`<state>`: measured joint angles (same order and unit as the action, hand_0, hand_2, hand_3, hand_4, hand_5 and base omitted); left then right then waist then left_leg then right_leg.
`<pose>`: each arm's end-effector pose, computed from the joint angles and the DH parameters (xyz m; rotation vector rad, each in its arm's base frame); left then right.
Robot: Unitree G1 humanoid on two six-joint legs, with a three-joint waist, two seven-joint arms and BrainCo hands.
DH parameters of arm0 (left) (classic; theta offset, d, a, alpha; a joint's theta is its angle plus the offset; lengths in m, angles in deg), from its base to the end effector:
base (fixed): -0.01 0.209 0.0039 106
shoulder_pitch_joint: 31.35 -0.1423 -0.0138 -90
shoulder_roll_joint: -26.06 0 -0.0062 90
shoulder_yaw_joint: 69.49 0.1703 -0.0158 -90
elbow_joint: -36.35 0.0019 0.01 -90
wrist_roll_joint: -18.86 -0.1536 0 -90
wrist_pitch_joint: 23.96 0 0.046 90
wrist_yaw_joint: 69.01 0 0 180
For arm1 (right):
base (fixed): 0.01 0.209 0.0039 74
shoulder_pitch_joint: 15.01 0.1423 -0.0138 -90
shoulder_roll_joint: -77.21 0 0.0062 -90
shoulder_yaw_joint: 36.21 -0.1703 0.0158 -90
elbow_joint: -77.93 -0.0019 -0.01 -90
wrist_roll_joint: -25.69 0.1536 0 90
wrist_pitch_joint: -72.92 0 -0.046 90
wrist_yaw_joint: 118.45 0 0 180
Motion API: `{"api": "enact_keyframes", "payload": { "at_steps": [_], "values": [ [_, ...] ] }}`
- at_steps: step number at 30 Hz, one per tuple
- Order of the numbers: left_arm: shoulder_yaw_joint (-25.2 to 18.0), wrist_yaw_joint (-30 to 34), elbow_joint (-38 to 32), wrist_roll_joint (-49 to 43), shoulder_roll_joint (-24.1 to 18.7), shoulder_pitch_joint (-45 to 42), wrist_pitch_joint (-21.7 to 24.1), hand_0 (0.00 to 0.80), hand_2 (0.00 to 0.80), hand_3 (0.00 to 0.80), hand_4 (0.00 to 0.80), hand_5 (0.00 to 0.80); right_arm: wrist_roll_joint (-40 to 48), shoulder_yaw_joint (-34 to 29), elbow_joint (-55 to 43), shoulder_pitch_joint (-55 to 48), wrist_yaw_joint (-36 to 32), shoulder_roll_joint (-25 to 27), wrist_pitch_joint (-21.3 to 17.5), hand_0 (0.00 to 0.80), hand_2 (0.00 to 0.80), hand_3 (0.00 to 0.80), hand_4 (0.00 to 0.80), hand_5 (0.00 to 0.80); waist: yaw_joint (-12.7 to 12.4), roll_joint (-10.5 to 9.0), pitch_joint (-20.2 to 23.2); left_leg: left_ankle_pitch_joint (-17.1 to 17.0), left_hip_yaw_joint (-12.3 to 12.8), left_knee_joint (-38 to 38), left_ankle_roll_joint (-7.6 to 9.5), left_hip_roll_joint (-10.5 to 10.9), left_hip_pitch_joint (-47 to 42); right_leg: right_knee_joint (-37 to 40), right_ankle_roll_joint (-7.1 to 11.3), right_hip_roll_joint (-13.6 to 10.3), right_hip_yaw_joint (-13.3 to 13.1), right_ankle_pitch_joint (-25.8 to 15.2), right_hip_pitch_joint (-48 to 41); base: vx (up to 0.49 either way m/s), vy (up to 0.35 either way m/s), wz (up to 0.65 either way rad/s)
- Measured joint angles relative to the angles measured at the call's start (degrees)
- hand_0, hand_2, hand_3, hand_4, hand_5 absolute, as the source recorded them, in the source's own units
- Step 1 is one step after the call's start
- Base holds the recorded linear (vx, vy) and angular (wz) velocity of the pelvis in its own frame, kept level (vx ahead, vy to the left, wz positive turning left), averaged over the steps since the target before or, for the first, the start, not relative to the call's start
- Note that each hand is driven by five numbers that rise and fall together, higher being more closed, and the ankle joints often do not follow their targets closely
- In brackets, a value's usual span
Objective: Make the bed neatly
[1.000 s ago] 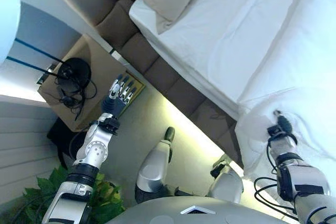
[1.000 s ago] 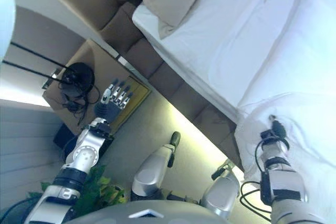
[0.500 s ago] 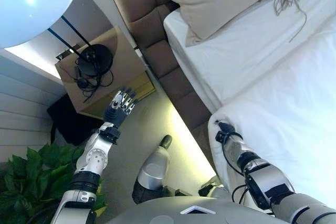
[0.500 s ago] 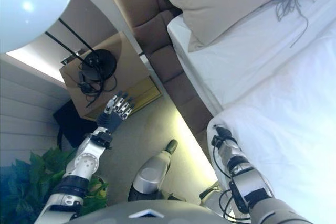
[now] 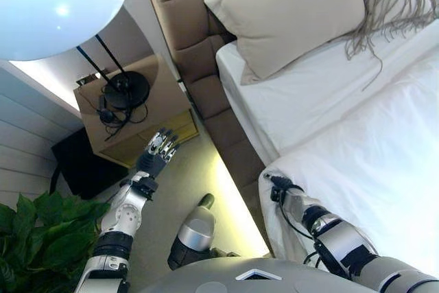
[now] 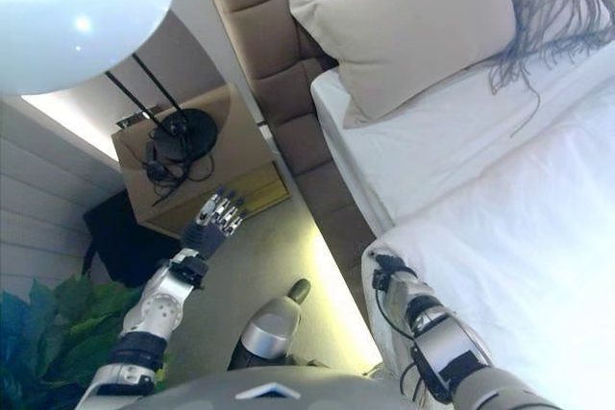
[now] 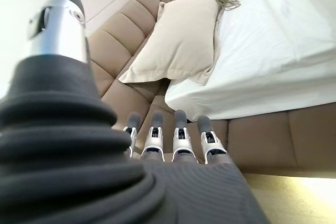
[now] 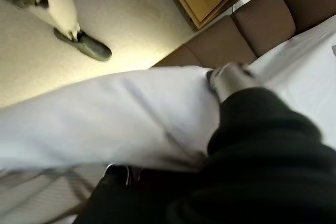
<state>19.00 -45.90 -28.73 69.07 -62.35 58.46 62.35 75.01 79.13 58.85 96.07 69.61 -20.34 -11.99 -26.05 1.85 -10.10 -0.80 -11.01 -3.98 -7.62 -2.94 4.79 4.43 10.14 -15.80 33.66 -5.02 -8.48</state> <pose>0.1947 0.2173 -0.0198 -0.7008 0.2891 -0.1431 0.1949 -0.1568 -0.0824 0.2406 1.0277 -0.2128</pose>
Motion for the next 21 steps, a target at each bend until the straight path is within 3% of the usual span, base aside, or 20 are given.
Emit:
{"api": "enact_keyframes", "payload": {
  "at_steps": [6,13,15,21],
  "values": [
    [0.27,-0.91,0.16,0.03,1.00,-3.18,0.30,0.000,0.000,0.000,0.000,0.000,4.73,-6.83,1.18,-4.68,-2.57,-3.27,0.32,0.000,0.000,0.000,0.000,0.000,0.99,-0.15,3.23,0.43,2.04,0.22,0.47,0.13,-1.21,-1.26,-0.01,-0.99,-1.92,0.25,0.67,-0.040,0.046,-0.14],
    [0.28,-3.79,0.16,0.18,0.92,-4.19,0.65,0.000,0.000,0.000,0.000,0.000,4.62,-9.26,4.84,-8.60,-7.70,-2.86,3.77,0.000,0.000,0.000,0.000,0.000,2.16,-1.26,6.25,0.55,3.48,1.03,0.85,-0.18,-2.33,-1.28,0.01,-1.05,-3.46,0.26,0.73,-0.017,-0.024,-0.10],
    [0.25,-4.65,0.52,0.37,0.87,-4.76,1.02,0.000,0.000,0.000,0.000,0.000,4.68,-10.18,5.10,-9.58,-8.49,-2.99,4.16,0.000,0.000,0.000,0.000,0.000,3.28,-1.59,6.62,0.43,4.89,1.23,0.99,-0.47,-2.92,-1.40,0.00,-1.17,-3.89,0.26,0.69,-0.020,-0.007,-0.12],
    [0.21,-6.00,0.55,0.56,0.57,-6.36,1.84,0.000,0.000,0.000,0.000,0.000,4.79,-13.74,4.03,-14.10,-10.84,-2.48,1.56,0.000,0.000,0.000,0.000,0.000,6.46,-1.62,7.34,0.35,7.46,2.46,1.05,-1.10,-4.25,-1.69,-0.02,-1.08,-6.38,0.25,1.37,-0.046,-0.041,-0.19]
  ]
}}
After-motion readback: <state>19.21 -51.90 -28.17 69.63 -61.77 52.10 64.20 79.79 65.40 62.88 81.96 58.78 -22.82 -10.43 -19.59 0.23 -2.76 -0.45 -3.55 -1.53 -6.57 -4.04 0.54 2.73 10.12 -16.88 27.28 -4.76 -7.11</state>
